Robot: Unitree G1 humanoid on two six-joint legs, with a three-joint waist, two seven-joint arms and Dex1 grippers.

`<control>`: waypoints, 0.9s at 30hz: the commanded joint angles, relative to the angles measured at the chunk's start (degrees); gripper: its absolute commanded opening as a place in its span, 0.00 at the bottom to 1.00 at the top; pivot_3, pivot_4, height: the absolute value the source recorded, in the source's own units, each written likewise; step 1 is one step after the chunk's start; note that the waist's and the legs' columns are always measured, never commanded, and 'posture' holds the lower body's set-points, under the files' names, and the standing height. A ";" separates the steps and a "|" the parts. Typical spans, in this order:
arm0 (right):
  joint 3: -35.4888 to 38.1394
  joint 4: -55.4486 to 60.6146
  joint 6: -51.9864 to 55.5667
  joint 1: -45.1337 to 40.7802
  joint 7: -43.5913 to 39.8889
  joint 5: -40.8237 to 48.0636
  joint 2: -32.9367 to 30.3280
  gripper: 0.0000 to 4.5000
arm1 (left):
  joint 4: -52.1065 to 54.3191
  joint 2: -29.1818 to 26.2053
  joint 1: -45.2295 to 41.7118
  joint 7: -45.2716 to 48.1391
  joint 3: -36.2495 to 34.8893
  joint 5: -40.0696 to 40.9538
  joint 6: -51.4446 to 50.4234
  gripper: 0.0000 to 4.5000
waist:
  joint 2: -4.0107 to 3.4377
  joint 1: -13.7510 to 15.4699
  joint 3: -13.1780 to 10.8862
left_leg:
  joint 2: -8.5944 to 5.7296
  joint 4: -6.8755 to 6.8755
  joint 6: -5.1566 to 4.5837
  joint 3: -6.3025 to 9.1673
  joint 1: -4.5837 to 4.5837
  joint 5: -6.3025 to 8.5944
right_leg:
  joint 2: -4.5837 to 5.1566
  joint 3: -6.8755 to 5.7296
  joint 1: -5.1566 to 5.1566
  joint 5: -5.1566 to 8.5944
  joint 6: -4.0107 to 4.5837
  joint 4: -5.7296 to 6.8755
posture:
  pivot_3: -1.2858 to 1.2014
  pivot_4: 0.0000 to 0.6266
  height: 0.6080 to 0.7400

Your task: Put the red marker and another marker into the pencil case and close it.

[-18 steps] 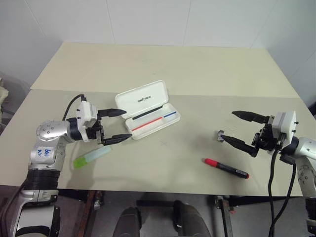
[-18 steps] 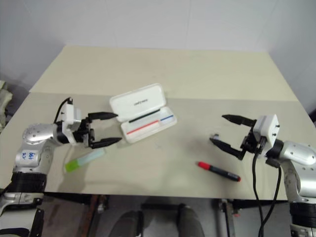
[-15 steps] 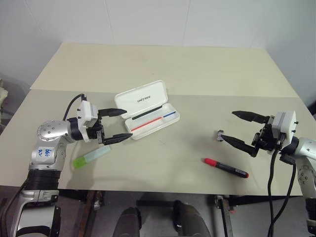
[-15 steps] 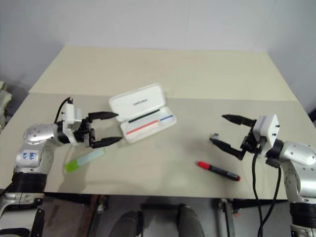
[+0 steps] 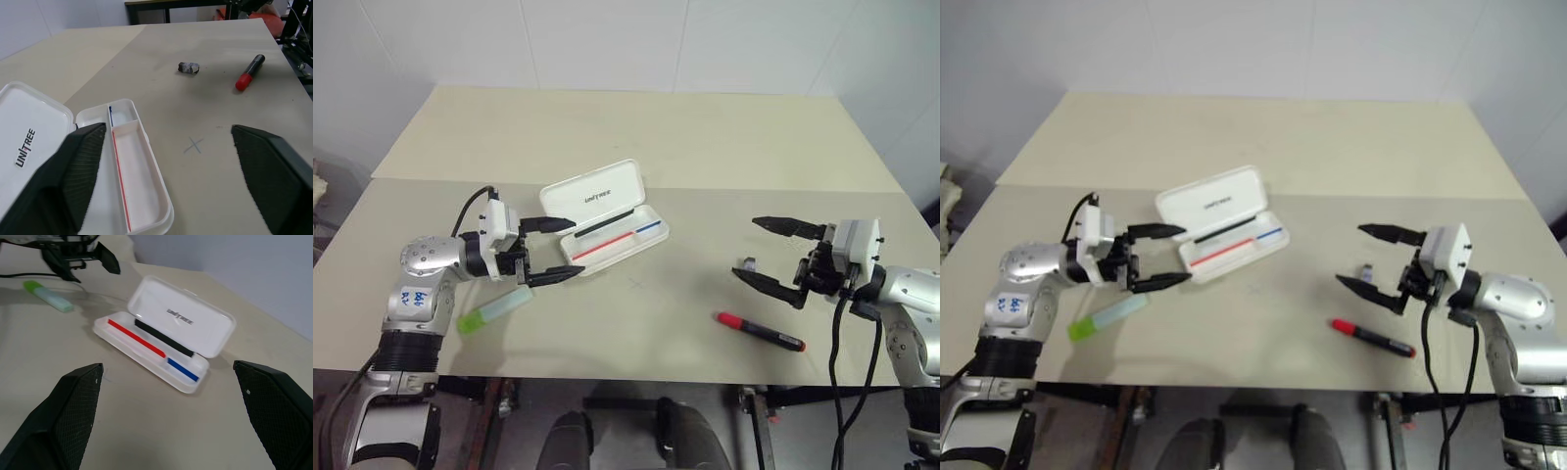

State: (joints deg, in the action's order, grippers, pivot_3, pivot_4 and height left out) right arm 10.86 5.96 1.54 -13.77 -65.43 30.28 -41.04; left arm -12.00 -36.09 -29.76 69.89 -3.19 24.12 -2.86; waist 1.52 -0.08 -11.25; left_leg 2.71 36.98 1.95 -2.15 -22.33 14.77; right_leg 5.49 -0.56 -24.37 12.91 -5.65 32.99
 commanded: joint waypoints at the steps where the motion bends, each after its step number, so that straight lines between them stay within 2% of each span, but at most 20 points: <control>1: -1.23 2.16 -0.73 -1.10 0.28 0.03 1.25 1.00 | 2.07 0.33 0.00 -1.77 0.46 -1.31 -0.14 0.65 | 0.00 0.00 0.00 | 0.00 0.00 -0.01 0.00 0.00 0.00 | 0.00 0.00 0.00 0.00 0.00 0.00 | 0.52 0.24 1.00; 14: -3.42 5.08 -1.47 -2.65 1.63 -0.26 3.58 1.00 | 6.09 4.76 -3.31 -13.07 8.34 -10.03 -9.46 0.65 | 0.01 -0.01 0.00 | 0.00 0.04 -0.02 -0.02 -0.04 0.08 | -0.02 0.02 -0.01 -0.10 -0.18 0.00 | 0.52 0.24 1.00; 27: -4.05 11.01 0.10 -0.28 4.68 -0.01 5.14 1.00 | 5.77 2.58 -4.01 -12.51 14.43 -15.72 -15.60 0.65 | 0.01 0.02 0.00 | 0.02 0.05 0.00 -0.02 -0.04 0.15 | -0.05 0.03 -0.03 -0.01 -0.06 -0.02 | 0.52 0.24 1.00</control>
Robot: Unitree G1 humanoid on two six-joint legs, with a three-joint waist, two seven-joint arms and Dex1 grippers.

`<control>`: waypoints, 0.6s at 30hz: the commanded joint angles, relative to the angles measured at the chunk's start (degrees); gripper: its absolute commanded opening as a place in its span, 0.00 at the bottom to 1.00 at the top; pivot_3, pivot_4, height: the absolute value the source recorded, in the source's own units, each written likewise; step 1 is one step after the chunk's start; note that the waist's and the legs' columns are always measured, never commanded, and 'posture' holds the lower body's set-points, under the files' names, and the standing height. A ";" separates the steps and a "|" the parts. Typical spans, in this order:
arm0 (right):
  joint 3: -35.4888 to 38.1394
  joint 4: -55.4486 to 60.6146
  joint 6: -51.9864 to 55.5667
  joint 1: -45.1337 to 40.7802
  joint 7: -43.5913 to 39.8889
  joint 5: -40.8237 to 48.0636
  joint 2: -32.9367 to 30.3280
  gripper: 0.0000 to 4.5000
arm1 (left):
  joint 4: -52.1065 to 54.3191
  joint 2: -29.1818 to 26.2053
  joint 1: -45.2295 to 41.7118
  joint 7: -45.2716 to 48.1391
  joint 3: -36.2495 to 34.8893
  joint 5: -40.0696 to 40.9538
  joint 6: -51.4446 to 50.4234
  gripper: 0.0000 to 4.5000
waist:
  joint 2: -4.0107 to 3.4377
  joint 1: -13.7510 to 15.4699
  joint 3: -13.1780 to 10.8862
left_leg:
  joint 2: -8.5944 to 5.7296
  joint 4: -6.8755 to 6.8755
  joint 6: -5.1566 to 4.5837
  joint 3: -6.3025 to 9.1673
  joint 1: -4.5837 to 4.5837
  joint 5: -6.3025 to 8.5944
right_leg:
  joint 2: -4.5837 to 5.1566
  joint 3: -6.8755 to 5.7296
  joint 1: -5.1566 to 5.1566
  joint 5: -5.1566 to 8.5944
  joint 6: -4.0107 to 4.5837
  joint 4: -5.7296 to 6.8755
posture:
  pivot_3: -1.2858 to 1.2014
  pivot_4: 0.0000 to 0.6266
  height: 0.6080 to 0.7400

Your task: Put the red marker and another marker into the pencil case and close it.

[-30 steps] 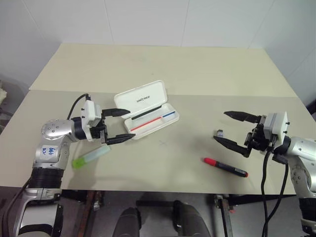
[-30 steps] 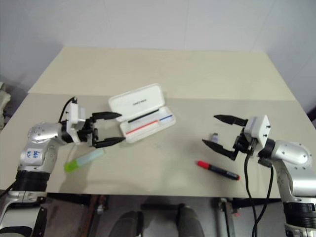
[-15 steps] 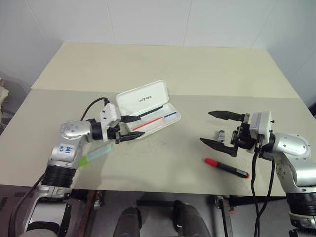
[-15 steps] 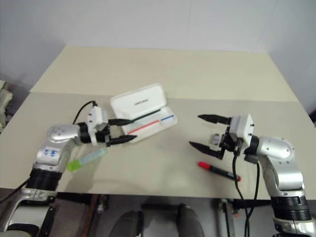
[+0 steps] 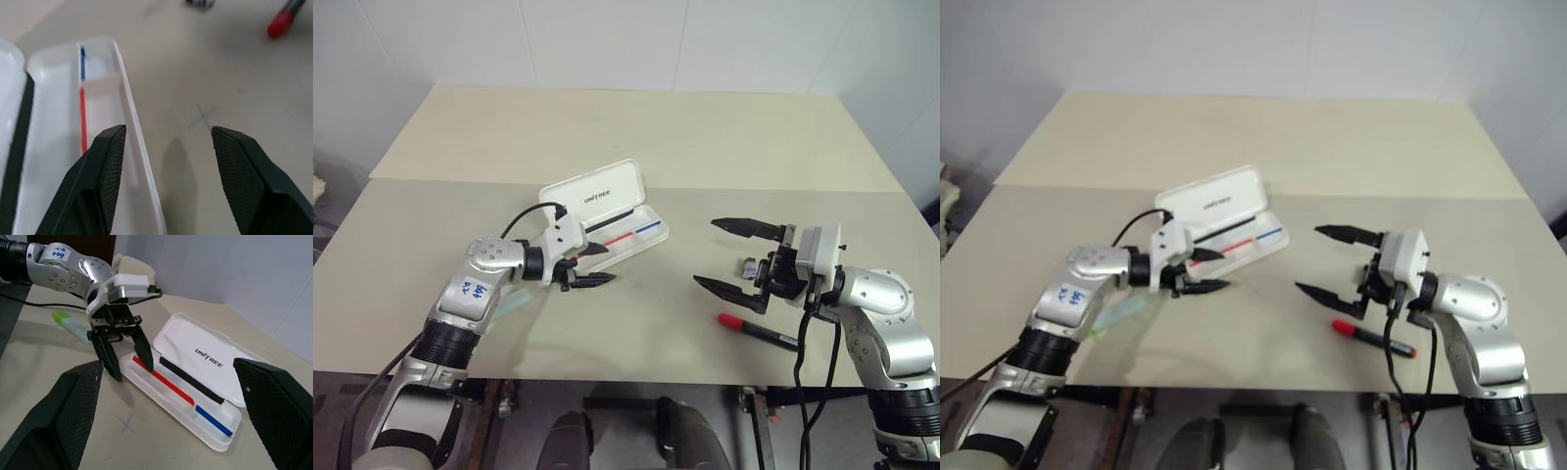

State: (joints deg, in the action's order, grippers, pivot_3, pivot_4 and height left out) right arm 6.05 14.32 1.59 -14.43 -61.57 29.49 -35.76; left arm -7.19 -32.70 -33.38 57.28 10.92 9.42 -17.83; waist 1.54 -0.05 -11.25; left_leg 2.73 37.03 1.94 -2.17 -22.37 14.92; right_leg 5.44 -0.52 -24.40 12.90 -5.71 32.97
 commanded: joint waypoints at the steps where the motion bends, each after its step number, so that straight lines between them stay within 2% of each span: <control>1: 0.83 3.05 0.26 0.69 0.93 0.89 -0.22 1.00 | 0.75 -1.09 -0.52 0.02 0.50 -1.49 -1.42 0.65 | 0.00 0.04 0.00 | 0.00 0.00 0.00 0.00 0.00 0.00 | 0.00 0.00 0.00 0.03 0.06 0.00 | 0.52 0.24 1.00; 15: 2.24 4.97 1.25 1.80 1.66 1.31 -1.13 1.00 | -0.04 -2.43 -1.54 1.18 2.90 -4.41 -9.31 0.65 | 0.00 -0.07 0.00 | 0.00 0.00 -0.01 0.01 0.01 0.02 | 0.00 0.00 0.00 0.06 0.08 0.02 | 0.52 0.24 1.00; 18: 2.27 5.04 1.33 1.36 1.89 1.15 -1.17 1.00 | -0.20 -2.32 -2.32 2.03 3.70 -4.54 -10.48 0.53 | 0.00 -0.05 0.00 | 0.00 0.00 -0.01 0.00 0.02 0.02 | -0.01 0.00 0.00 0.07 0.08 0.02 | 0.52 0.24 1.00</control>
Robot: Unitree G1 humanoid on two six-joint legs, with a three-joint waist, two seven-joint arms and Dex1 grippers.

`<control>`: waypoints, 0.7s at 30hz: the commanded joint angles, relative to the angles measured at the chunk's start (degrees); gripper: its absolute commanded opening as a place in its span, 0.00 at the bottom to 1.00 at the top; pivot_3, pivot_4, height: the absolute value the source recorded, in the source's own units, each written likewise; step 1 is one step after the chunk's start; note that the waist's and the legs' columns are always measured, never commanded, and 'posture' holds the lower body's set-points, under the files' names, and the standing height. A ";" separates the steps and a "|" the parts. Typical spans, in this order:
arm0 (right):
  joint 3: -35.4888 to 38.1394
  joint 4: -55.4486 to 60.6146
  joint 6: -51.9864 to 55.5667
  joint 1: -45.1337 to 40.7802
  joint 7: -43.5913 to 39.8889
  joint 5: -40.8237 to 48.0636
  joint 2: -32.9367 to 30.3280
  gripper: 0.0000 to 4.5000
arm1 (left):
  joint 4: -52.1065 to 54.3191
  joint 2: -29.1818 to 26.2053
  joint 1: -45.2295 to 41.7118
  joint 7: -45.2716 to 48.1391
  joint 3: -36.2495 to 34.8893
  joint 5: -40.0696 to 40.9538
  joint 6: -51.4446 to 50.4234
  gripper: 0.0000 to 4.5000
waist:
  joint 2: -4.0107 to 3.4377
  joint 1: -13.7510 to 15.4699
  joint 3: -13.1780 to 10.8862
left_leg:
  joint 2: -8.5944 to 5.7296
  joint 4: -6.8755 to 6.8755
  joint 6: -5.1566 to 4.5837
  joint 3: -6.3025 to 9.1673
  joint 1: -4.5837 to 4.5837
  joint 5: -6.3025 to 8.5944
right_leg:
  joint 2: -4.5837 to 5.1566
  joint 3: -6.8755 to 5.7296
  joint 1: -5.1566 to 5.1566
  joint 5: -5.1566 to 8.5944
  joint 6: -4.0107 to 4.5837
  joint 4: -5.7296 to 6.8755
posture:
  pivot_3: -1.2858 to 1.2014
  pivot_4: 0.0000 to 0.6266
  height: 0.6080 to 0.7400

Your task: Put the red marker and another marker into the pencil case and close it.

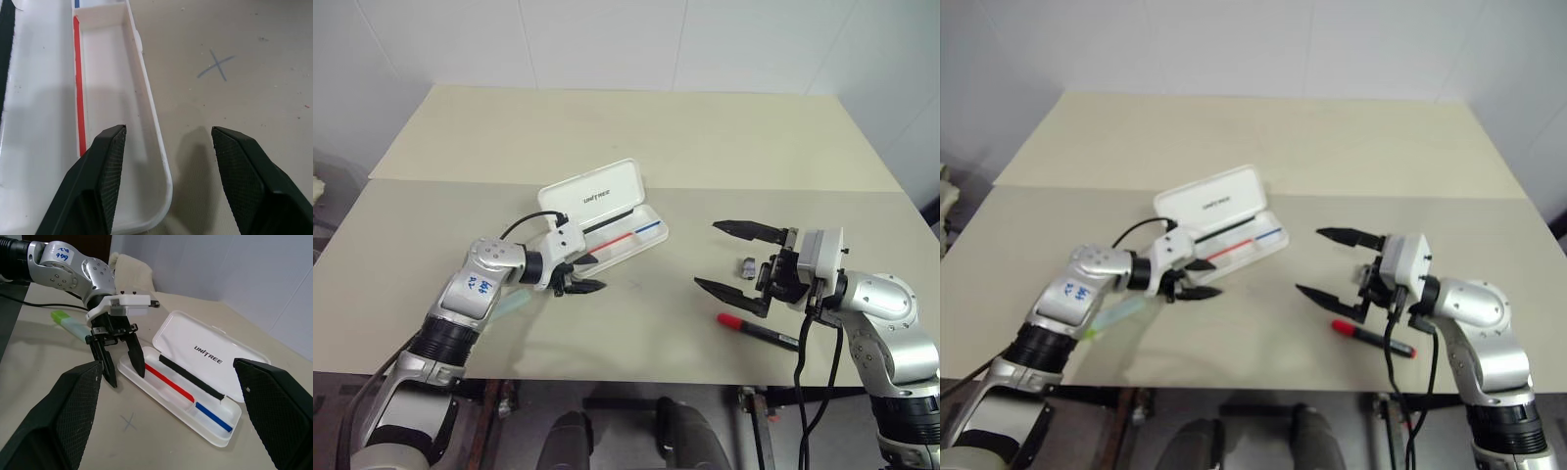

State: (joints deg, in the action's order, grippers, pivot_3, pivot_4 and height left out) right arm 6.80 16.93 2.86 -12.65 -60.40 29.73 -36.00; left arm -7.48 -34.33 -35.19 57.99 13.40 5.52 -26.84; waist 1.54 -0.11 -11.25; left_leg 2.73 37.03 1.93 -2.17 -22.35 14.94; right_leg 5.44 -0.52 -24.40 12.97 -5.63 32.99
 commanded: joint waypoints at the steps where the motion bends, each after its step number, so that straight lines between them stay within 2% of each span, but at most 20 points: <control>1: 1.54 2.38 0.05 -0.58 0.75 0.86 -0.96 1.00 | 0.05 -0.78 -0.81 1.74 1.63 -0.75 -1.87 0.44 | 0.00 0.01 0.00 | 0.00 0.01 0.00 0.00 0.00 0.00 | 0.00 0.00 0.00 0.00 0.00 0.00 | 0.52 0.24 1.00; 7: 1.79 2.37 0.21 -1.29 0.86 1.00 -1.29 1.00 | 0.49 -0.53 -1.34 3.28 2.80 -0.77 -1.21 0.01 | -0.01 0.06 0.01 | 0.00 -0.02 -0.01 0.01 0.00 0.03 | 0.00 0.01 0.00 0.05 0.01 0.01 | 0.52 0.24 1.00; 21: 1.95 2.09 0.76 -0.94 0.42 1.37 -1.99 1.00 | 8.30 -1.16 2.06 9.57 3.65 1.23 1.71 0.01 | 0.00 0.50 0.01 | 0.00 0.07 -0.12 -0.03 -0.04 0.41 | 0.01 0.02 0.00 0.14 -0.21 0.05 | 0.52 0.24 1.00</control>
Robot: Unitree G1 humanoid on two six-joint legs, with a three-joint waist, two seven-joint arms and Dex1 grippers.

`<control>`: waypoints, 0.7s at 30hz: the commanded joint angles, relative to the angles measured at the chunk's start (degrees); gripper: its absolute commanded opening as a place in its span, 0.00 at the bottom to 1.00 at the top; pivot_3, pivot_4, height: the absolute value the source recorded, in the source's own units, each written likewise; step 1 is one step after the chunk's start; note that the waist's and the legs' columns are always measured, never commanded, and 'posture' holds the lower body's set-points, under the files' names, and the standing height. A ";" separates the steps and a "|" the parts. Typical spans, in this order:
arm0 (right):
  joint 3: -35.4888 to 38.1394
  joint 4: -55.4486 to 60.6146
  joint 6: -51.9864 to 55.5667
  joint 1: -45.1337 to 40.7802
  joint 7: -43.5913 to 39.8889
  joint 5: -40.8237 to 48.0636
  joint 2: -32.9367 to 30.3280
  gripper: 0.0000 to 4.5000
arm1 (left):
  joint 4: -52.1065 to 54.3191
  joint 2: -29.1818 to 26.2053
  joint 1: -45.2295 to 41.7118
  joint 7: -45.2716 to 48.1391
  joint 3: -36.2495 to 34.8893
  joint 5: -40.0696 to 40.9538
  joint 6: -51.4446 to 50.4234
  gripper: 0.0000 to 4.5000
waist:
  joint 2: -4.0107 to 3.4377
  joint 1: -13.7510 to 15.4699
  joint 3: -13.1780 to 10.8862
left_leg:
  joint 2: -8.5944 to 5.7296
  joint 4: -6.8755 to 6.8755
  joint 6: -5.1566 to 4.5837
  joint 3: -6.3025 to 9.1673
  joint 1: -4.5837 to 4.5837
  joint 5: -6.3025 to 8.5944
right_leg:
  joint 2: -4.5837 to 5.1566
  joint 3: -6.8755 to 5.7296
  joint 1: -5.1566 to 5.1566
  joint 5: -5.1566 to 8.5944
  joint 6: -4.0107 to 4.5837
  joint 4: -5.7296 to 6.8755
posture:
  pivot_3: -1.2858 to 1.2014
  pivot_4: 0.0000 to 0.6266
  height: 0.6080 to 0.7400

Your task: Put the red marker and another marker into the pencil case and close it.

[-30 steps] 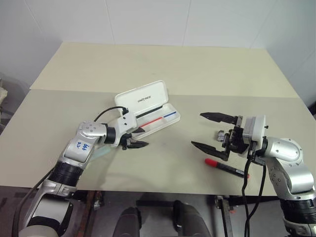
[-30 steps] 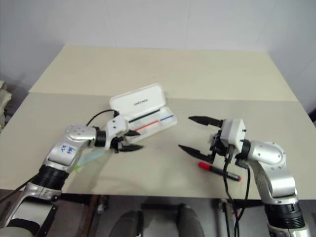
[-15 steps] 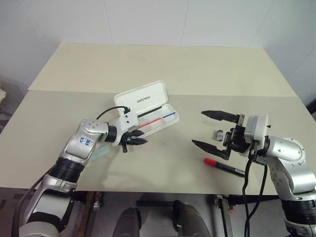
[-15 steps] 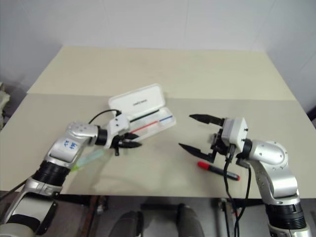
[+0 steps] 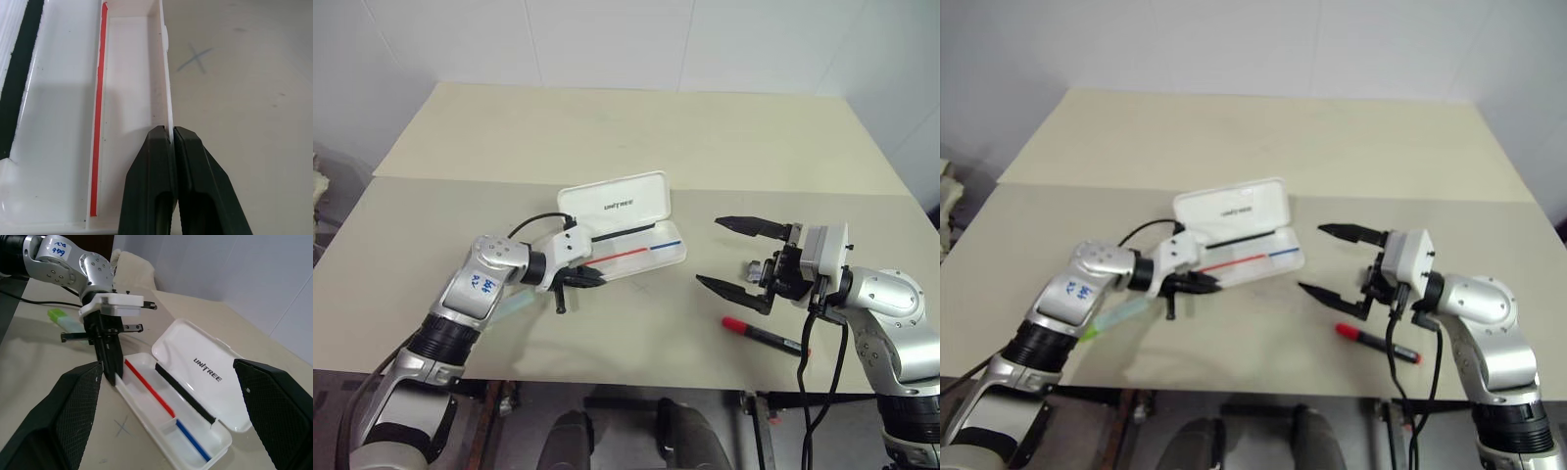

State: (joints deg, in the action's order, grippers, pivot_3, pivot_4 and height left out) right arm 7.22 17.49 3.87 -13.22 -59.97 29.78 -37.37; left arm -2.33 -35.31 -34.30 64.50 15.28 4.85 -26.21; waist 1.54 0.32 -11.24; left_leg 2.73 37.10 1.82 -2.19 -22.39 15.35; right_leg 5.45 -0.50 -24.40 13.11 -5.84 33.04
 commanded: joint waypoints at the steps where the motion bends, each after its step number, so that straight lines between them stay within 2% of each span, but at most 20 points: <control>1: 1.45 1.54 -0.17 -0.42 -0.02 1.35 -0.59 1.00 | 4.12 -0.25 1.37 3.52 1.58 2.35 0.48 0.01 | 0.00 0.11 0.00 | 0.00 0.01 0.01 0.00 0.00 0.02 | 0.00 0.00 0.00 0.00 -0.04 0.01 | 0.52 0.24 1.00; 5: 1.41 1.48 0.02 -0.49 -0.13 1.48 -0.65 1.00 | 6.32 -0.95 1.94 5.07 1.63 2.75 0.61 0.01 | 0.00 0.21 0.00 | 0.00 0.00 0.02 0.00 0.00 0.06 | -0.01 0.00 -0.01 0.03 -0.09 0.02 | 0.52 0.24 1.00; 10: 1.19 1.55 0.29 -0.69 0.06 1.62 -0.60 1.00 | 4.78 -2.74 2.66 7.15 3.01 0.72 6.19 0.01 | 0.00 0.16 0.00 | 0.00 0.03 0.02 0.00 0.02 0.06 | -0.01 0.00 -0.01 0.08 0.00 0.04 | 0.52 0.24 1.00; 16: 1.17 1.81 0.56 -0.59 0.21 1.70 -0.56 1.00 | 1.93 -2.62 1.85 6.98 3.55 -0.68 9.90 0.01 | 0.00 0.18 0.00 | 0.00 0.09 0.02 0.00 0.03 0.06 | 0.00 0.00 -0.01 0.12 0.07 0.11 | 0.52 0.24 1.00; 19: 1.40 1.95 0.46 -0.05 0.23 1.68 -0.50 1.00 | 1.69 -1.60 1.54 5.88 3.49 -0.62 8.56 0.01 | 0.00 0.28 0.00 | 0.00 0.11 0.02 0.00 0.03 0.06 | 0.00 0.00 -0.01 0.12 0.07 0.17 | 0.52 0.24 1.00; 21: 1.52 2.05 0.46 0.33 0.28 1.65 -0.47 1.00 | 1.99 -1.08 1.60 4.99 3.47 -0.90 7.65 0.13 | 0.00 0.50 0.00 | 0.00 0.16 0.02 0.01 0.04 0.06 | 0.00 0.01 -0.01 0.13 0.07 0.23 | 0.52 0.24 1.00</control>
State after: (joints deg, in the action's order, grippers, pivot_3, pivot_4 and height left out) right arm 7.21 17.57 4.76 -12.97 -59.99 30.39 -37.39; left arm -0.80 -36.75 -32.47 70.23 18.42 4.19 -17.86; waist 1.54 0.82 -11.24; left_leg 2.73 37.28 1.84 -2.18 -22.34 15.41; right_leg 5.45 -0.50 -24.41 13.24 -5.76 33.30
